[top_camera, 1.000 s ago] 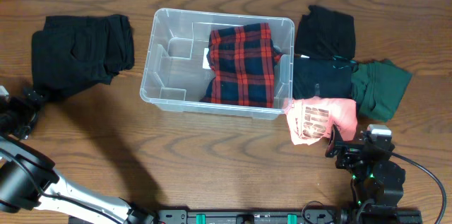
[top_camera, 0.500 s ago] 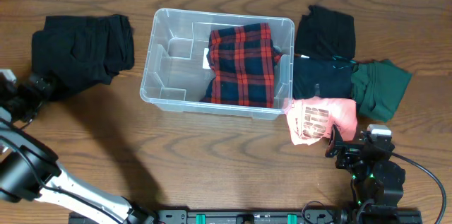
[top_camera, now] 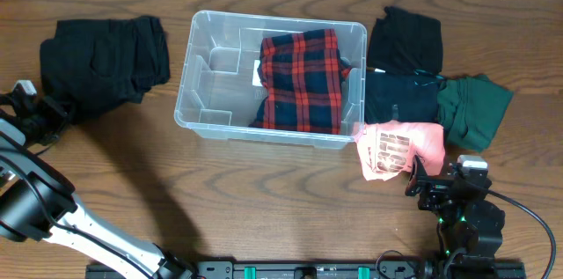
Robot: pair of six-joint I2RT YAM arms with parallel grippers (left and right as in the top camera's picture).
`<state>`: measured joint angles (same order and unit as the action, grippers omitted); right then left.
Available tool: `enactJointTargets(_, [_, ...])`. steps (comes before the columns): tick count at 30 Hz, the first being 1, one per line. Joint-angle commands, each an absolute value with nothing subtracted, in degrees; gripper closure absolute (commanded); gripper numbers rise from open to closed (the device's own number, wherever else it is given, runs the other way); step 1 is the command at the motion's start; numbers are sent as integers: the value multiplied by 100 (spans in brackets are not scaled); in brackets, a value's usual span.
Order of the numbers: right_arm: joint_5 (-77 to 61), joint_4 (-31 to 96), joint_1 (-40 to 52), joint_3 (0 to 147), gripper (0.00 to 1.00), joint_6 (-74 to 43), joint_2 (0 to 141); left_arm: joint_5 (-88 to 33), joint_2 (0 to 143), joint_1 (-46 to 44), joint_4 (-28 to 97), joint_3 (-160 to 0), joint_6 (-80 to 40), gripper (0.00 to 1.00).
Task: Pack container
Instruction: 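Release the shirt and move the left gripper to the black garment, then grasp the black garment with the left gripper and carry it into the bin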
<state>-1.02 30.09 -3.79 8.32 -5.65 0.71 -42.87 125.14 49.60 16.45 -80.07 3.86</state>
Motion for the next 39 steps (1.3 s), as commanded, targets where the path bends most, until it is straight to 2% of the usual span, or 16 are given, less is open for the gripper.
enactJointTargets(1, [-45,3004,-405,816,1,-617,45,-5330,12440,5054,1900,-7948,403,94])
enactJointTargets(8, [-45,3004,-405,816,1,-617,45,-6869,11069,5269,2602,-7948,228,94])
enactJointTargets(13, [-45,3004,-405,816,1,-617,45,-7279,9529,5131,2816,-7948,10,94])
enactJointTargets(16, [-45,3004,-405,816,1,-617,45,-7264,8621,5000,2508,-7950,-342,94])
enactJointTargets(22, [-45,3004,-405,816,1,-617,45,-7266,7284,4421,1214,-7950,-1896,94])
enactJointTargets(29, [-45,3004,-405,816,1,-617,45,-7006,6906,2661,73,-7948,-2779,94])
enactJointTargets(35, [-45,3004,-405,816,1,-617,45,-6176,7277,589,-78,-7946,-2445,94])
enactJointTargets(39, [-45,3004,-405,816,1,-617,45,-5931,7898,-696,-733,-7946,-2235,94])
